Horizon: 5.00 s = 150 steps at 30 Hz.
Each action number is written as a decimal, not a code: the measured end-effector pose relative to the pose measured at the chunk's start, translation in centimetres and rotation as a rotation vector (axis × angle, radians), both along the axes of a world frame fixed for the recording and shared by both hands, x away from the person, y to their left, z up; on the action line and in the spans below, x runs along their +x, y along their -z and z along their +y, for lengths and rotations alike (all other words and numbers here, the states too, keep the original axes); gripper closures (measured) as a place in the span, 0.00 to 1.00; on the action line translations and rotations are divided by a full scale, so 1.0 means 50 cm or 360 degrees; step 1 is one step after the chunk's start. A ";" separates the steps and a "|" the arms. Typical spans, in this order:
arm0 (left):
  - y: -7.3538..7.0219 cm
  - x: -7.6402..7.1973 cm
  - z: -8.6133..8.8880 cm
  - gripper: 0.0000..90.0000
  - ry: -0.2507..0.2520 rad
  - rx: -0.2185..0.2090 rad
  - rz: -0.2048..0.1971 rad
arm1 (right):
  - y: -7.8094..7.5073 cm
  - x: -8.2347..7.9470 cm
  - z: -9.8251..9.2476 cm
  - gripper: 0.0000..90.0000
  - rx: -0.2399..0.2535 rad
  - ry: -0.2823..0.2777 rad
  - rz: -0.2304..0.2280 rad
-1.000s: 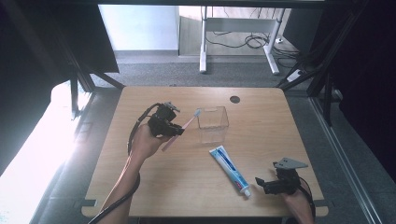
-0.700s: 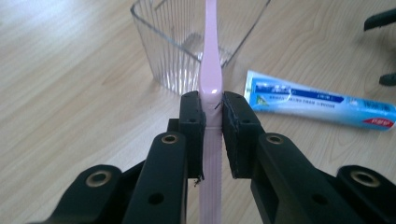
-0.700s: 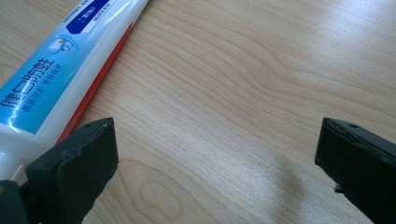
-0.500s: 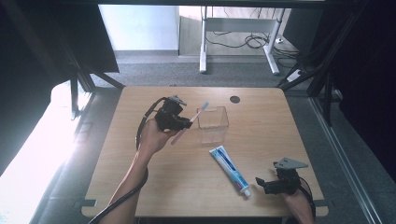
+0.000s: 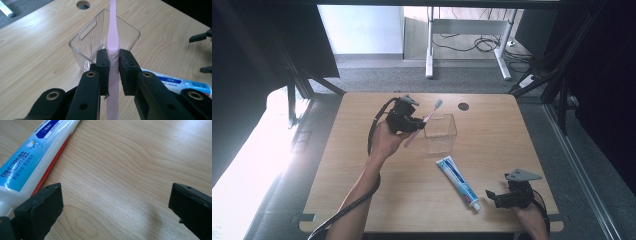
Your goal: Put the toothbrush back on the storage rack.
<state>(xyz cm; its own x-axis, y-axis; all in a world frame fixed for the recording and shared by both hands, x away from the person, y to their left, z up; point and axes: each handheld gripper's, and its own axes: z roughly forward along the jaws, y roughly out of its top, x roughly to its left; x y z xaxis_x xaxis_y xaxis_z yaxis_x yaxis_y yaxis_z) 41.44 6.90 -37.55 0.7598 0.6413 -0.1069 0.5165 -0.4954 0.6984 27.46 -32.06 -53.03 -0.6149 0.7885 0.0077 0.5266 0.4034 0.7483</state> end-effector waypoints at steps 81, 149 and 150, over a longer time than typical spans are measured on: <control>0.125 0.101 -0.163 0.88 -0.0004 0.0047 -0.0126 | -0.001 0.002 -0.007 0.01 0.0020 -0.0009 0.0006; 0.138 0.088 -0.188 0.73 -0.0013 0.0337 0.0016 | 0.001 0.003 -0.006 0.01 0.0008 -0.0019 0.0009; 0.136 0.087 -0.188 0.71 -0.0013 0.0336 0.0013 | 0.001 0.003 -0.005 0.01 0.0008 -0.0019 0.0009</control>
<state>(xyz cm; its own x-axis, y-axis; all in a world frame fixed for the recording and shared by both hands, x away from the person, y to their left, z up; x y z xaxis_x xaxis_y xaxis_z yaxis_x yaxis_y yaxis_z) 45.80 -2.49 -44.35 0.7540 0.6564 0.0245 0.5263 -0.6260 0.5754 27.60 -32.33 -53.08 -0.6241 0.7812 0.0151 0.5259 0.4057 0.7476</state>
